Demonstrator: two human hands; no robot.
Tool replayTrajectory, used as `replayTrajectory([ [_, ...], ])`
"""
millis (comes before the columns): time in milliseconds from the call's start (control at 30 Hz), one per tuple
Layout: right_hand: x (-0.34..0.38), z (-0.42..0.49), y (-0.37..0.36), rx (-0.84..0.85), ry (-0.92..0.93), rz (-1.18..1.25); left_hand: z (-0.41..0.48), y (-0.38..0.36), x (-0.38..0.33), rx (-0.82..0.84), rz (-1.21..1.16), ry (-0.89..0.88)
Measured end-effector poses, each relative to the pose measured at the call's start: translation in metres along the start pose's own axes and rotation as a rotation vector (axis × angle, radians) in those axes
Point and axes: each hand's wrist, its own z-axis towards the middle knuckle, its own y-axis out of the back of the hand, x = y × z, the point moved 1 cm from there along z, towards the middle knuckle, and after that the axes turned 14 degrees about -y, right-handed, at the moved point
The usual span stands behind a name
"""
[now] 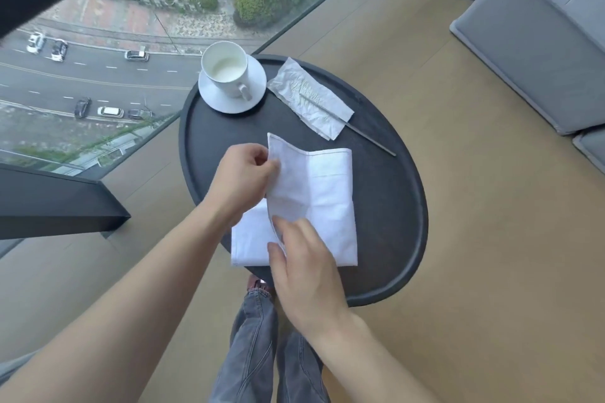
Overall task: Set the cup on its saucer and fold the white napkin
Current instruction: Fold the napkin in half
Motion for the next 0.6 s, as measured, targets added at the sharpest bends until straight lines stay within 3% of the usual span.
replayTrajectory([
  [133,-0.007,-0.004,-0.032,-0.047,0.063,-0.117,-0.006,0.017,0.030,-0.051,-0.020,0.045],
  [333,-0.010,-0.007,-0.071,-0.073,0.151,-0.267,-0.009,0.027,0.056,-0.138,0.172,0.030],
  [600,-0.013,-0.006,-0.082,-0.090,0.210,-0.227,-0.006,0.024,0.059,-0.199,0.330,-0.016],
])
